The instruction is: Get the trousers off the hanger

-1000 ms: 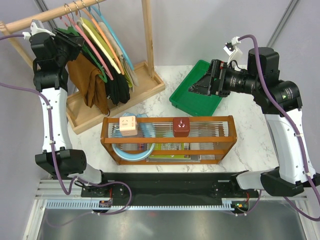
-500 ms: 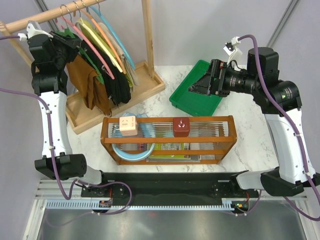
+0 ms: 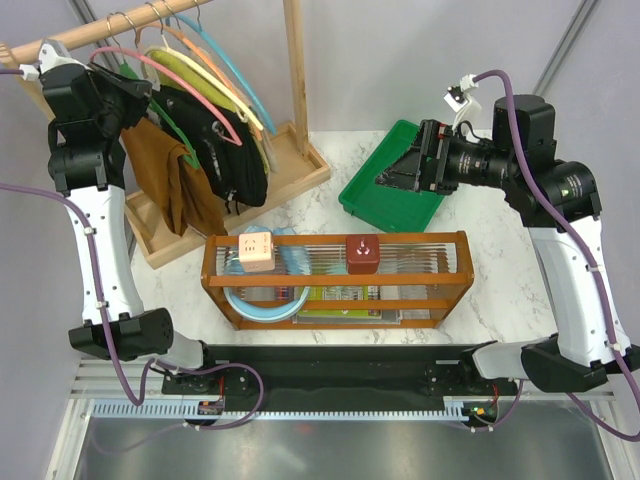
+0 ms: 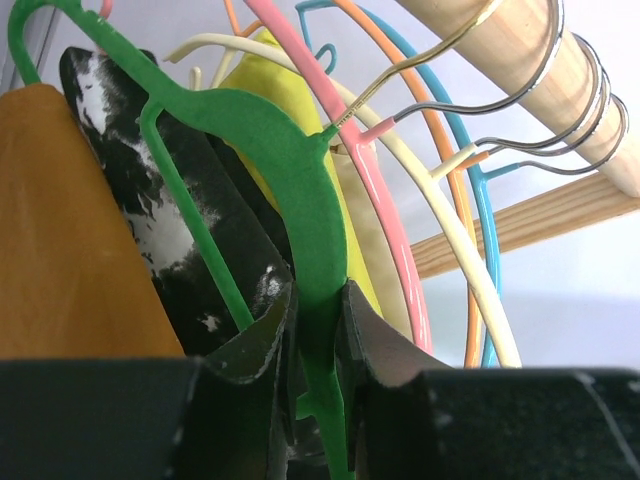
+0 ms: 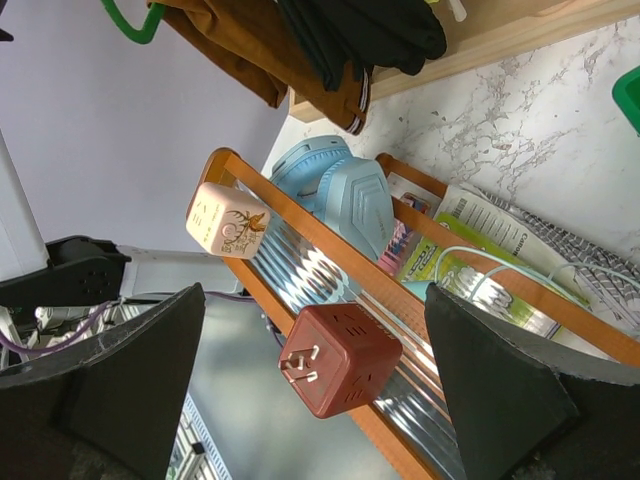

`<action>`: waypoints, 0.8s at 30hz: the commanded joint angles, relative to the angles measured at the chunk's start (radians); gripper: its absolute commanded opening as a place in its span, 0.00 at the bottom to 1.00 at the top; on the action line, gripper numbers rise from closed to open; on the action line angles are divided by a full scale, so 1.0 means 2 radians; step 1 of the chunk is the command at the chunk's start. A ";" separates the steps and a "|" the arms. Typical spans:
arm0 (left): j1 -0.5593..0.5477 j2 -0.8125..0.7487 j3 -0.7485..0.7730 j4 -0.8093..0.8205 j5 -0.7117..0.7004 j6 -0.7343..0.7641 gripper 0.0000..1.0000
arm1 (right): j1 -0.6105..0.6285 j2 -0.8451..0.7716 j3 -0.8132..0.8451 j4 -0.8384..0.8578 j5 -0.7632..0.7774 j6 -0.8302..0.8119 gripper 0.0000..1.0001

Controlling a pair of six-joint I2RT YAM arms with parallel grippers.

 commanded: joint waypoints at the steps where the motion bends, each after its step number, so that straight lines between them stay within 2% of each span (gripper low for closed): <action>1: 0.001 -0.015 0.055 0.049 0.009 0.008 0.02 | 0.003 -0.007 -0.002 0.018 -0.010 -0.008 0.98; 7: 0.004 0.006 0.096 0.079 0.025 0.013 0.02 | 0.002 -0.013 -0.008 0.016 -0.012 -0.011 0.98; 13: 0.013 0.002 0.101 0.100 0.037 0.015 0.02 | 0.002 -0.013 -0.009 0.014 -0.012 -0.015 0.98; 24: 0.014 -0.053 0.113 0.031 0.035 0.028 0.02 | 0.003 -0.005 -0.003 0.014 -0.023 -0.024 0.98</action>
